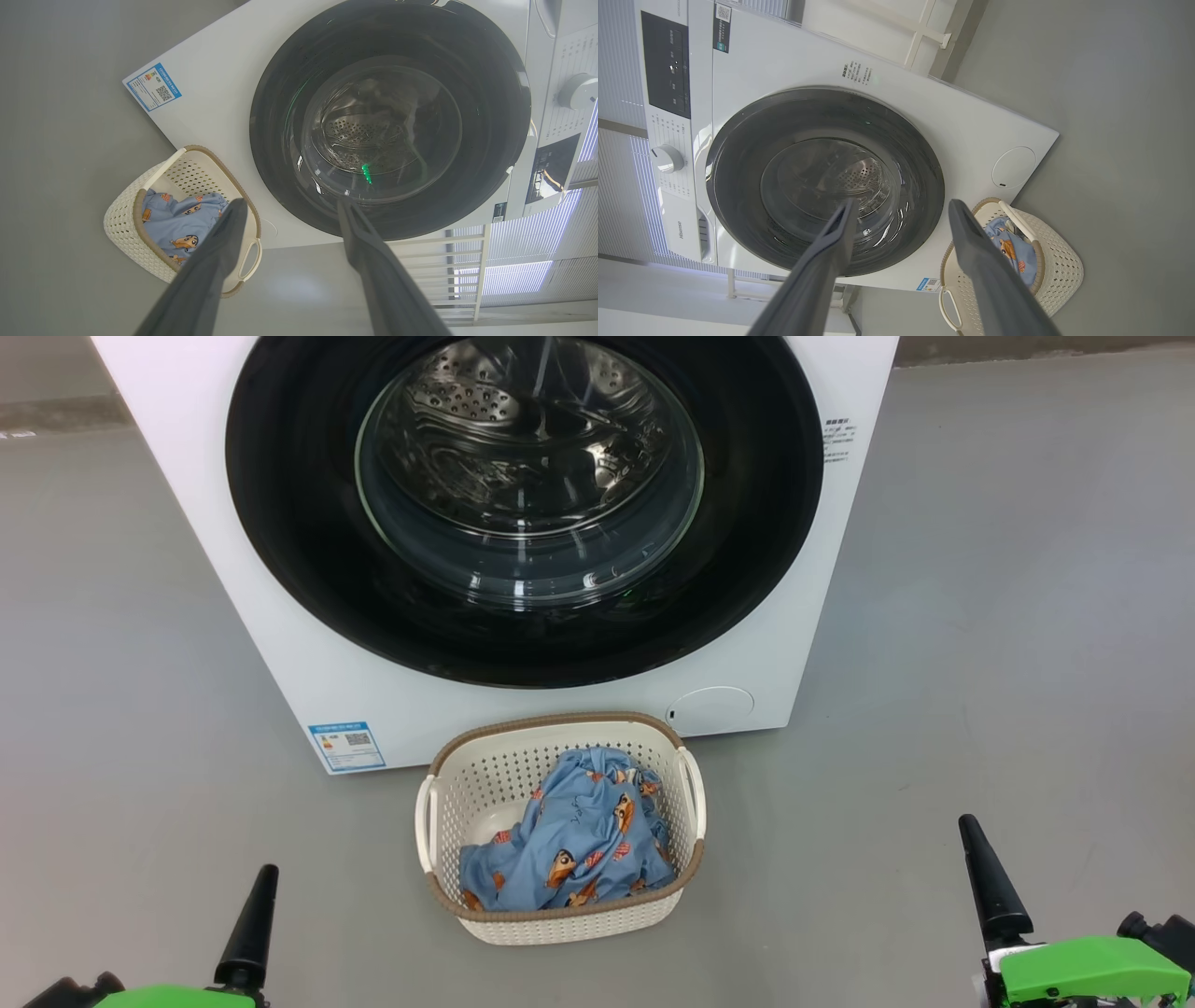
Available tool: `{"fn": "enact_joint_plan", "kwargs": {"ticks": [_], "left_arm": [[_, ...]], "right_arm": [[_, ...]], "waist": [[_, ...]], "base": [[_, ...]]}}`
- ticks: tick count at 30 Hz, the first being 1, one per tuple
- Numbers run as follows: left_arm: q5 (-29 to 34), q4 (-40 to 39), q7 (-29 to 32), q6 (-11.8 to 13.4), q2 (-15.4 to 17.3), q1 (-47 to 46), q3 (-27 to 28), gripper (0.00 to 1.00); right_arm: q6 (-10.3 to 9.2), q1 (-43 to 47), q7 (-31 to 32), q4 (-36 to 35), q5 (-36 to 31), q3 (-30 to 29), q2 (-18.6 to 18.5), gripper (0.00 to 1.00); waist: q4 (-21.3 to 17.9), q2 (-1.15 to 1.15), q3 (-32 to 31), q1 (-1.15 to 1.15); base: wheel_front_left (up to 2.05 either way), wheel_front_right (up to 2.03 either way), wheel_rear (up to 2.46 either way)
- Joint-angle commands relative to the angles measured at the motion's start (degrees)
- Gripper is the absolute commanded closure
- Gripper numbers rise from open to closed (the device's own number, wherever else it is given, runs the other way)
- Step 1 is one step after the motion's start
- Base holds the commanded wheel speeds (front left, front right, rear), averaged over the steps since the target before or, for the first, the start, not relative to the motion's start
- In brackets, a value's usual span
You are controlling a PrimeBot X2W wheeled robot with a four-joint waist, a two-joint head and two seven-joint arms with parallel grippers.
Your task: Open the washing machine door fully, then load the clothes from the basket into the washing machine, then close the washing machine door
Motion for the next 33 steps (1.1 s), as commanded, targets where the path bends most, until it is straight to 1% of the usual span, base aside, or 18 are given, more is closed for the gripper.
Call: {"fn": "enact_joint_plan", "kwargs": {"ticks": [1, 19, 33], "left_arm": [[1.68, -1.89, -0.63, -0.11, 1.66, -2.85, 0.37, 0.00], [14.46, -2.67, -3.69, -0.14, 4.02, -2.93, -1.16, 0.00], [23.50, -3.37, -5.91, -0.16, 5.80, -3.05, -1.54, 0.00]], "right_arm": [[0.03, -2.43, -0.76, -1.90, -2.59, 0.80, -0.68, 0.00], [0.04, -2.92, -3.77, -1.89, -19.87, 1.10, -0.56, 0.00], [0.05, -3.94, -5.95, -1.85, -30.85, 1.61, -0.57, 0.00]], "waist": [[-0.04, 0.00, -0.05, -0.01], [-0.44, 0.00, -0.06, -0.01], [-0.47, 0.00, 0.27, -0.01]], "base": [[0.00, 0.00, 0.00], [0.00, 0.00, 0.00], [0.00, 0.00, 0.00]]}}
